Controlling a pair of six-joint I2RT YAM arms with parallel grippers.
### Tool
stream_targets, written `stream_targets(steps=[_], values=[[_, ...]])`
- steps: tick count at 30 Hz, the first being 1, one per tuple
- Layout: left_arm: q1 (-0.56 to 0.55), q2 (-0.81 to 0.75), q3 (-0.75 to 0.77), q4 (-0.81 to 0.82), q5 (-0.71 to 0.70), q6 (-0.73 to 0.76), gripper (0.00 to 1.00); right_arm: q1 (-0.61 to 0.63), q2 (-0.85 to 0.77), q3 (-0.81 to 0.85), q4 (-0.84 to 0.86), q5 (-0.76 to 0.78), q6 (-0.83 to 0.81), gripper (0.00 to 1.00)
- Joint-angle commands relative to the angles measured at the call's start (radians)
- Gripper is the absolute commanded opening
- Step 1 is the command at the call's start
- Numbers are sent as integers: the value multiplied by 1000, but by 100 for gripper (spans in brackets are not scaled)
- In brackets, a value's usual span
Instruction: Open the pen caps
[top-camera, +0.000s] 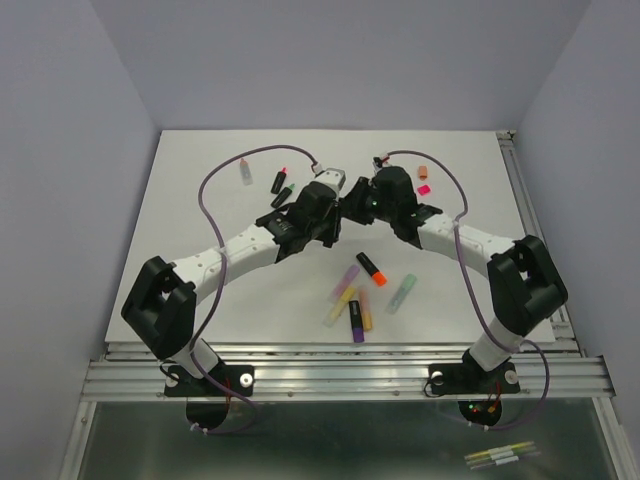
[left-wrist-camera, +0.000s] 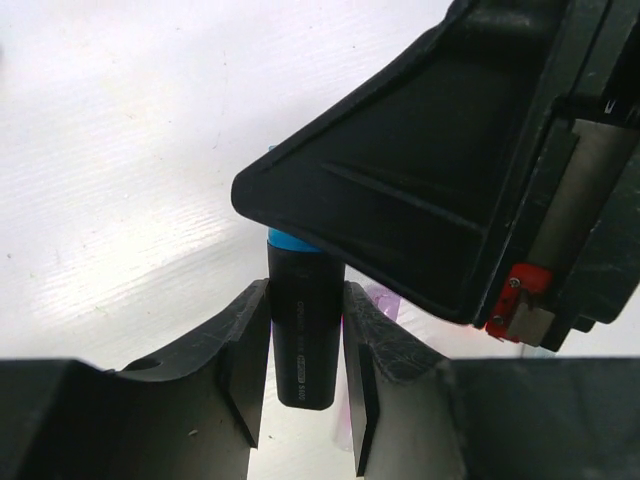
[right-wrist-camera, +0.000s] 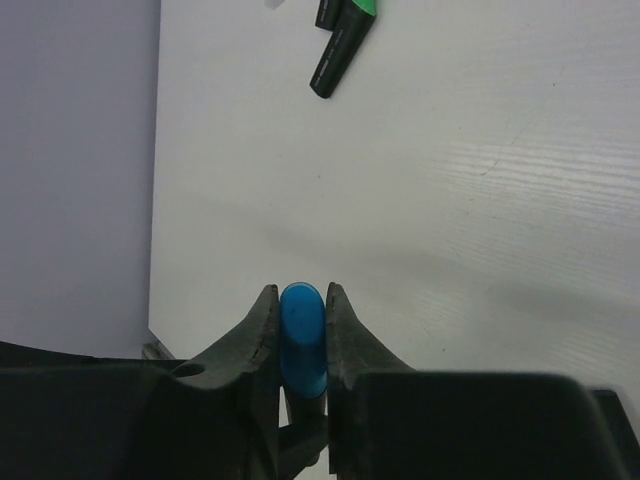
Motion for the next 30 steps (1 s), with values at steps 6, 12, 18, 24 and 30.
stream_targets(steps=[6,12,18,24,30], values=[[-4,-70,-67,38,-22,-146,0,10,43,152,-45,197,-52,1],[-52,-169,-274,51,103,-246,0,-61,138,381,-112,421,-56,1],[-118,-250,-333,17,132,-321,0,-157,249,617,-177,541,-107,1],[-129,-256,-316,-11,124,-321,0,-203,260,654,-162,458,-128,1],[-44,-241,-172,-6,92,-232,0,-203,154,489,-85,334,-187,1]])
